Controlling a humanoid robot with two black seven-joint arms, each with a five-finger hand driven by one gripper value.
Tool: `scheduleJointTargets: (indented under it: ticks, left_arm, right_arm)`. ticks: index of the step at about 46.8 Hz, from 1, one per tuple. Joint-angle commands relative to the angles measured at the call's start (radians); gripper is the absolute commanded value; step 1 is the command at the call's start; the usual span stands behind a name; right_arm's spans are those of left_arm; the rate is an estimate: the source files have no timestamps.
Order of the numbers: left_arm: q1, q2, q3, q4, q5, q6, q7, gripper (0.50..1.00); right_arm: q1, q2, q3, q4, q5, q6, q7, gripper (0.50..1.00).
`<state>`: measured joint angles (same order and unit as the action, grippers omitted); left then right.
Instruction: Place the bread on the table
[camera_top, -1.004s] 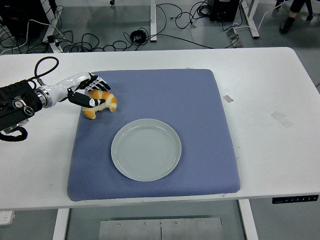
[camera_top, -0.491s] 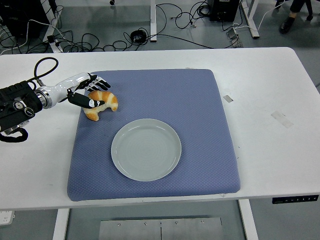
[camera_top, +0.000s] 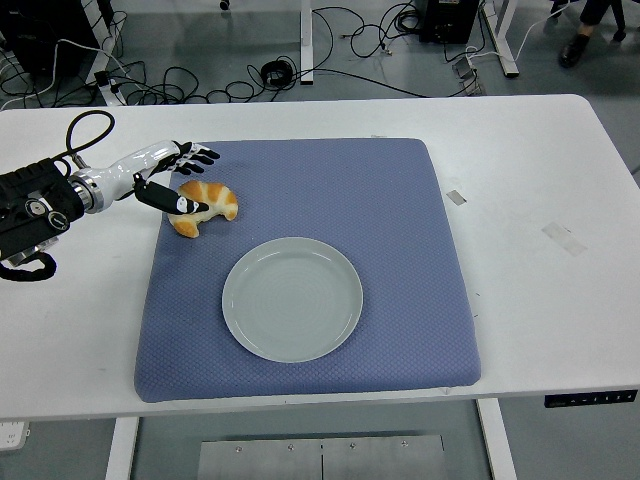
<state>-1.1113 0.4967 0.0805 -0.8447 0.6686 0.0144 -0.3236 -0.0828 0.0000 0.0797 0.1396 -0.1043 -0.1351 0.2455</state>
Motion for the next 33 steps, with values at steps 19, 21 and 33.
scheduleJointTargets:
  ticks: [19, 21, 33]
  left_arm:
    - [-0.033, 0.003, -0.149, 0.003, -0.190, -0.002, 0.000, 0.948]
    - [-0.029, 0.002, -0.179, 0.004, -0.217, -0.002, 0.000, 0.948]
    - [0.011, -0.006, -0.350, 0.032, -0.265, -0.002, 0.003, 0.948]
  right_arm:
    - [0.000, 0.000, 0.000, 0.000, 0.000, 0.000, 0.000, 1.000]
    - [0.000, 0.000, 0.000, 0.000, 0.000, 0.000, 0.000, 1.000]
    - [0.000, 0.000, 0.000, 0.000, 0.000, 0.000, 0.000, 1.000]
